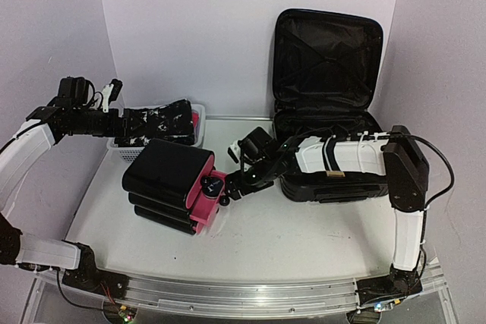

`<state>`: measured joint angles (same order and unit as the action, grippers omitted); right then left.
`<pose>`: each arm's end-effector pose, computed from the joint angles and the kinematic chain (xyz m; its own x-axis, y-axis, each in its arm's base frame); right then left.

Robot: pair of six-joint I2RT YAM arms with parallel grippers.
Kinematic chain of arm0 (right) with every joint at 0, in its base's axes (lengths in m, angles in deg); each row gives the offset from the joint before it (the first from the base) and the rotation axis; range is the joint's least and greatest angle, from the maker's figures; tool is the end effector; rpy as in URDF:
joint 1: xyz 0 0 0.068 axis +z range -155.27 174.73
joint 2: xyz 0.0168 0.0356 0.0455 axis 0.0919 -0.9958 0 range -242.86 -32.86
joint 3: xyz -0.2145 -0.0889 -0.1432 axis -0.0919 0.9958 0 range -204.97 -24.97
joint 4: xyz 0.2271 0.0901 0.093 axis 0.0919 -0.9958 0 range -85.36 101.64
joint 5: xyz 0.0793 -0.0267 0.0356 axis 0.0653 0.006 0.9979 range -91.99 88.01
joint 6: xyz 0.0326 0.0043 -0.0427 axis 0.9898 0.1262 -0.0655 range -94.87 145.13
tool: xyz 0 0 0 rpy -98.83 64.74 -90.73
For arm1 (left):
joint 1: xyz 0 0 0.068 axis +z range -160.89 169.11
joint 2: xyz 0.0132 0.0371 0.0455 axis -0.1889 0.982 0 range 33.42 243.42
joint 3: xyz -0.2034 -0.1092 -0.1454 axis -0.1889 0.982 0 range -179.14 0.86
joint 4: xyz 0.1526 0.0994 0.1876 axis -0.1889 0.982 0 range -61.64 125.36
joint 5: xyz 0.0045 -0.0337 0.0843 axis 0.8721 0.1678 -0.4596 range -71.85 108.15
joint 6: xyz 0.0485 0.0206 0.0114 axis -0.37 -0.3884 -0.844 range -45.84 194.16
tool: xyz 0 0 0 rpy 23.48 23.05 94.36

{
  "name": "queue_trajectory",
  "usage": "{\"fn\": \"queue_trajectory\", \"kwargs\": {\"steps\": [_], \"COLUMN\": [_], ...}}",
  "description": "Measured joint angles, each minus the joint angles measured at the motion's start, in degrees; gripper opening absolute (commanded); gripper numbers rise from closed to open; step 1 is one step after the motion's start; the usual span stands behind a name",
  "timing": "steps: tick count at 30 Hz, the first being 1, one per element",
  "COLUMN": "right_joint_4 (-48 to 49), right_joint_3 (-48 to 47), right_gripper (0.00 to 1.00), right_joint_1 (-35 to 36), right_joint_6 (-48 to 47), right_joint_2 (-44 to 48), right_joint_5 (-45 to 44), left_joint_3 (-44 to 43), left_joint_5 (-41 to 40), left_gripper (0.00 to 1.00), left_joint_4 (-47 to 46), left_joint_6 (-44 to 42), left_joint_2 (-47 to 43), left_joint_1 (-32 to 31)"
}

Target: Open, take out, and arrange the luggage

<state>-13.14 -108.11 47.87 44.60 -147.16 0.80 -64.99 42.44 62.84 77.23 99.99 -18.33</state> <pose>0.2569 0.3458 0.1879 -0.7404 -0.4326 -0.5145 -0.6032 0.7653 0.2247 0.2437 -0.0466 0.3513 -0.5949 0.0285 -0.8033 0.4201 0.8630 -0.2805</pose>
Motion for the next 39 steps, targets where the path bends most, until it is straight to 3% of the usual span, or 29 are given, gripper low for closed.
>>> {"fn": "queue_trajectory", "kwargs": {"steps": [10,19,28,39], "right_joint_4": [9.0,14.1,19.1,27.4], "right_joint_3": [-2.4,-2.7,8.9,11.4], "right_gripper": [0.98,0.98,0.98,0.78], "right_joint_1": [1.5,2.5,3.2,3.2], "right_joint_6": [4.0,4.5,-0.7,-3.2], "right_joint_2": [-5.3,-7.0,-3.3,-4.4], "right_joint_5": [-0.2,0.3,2.3,11.7], "left_joint_3": [0.0,0.0,0.4,0.6], "left_joint_5": [0.7,1.1,1.2,1.5], "left_gripper": [0.99,1.00,1.00,0.99], "left_joint_4": [0.0,0.0,0.0,0.0], "left_joint_6": [0.3,0.4,0.4,0.4], "left_joint_2": [0.1,0.2,0.2,0.2], "left_joint_1": [0.0,0.0,0.0,0.0]}}
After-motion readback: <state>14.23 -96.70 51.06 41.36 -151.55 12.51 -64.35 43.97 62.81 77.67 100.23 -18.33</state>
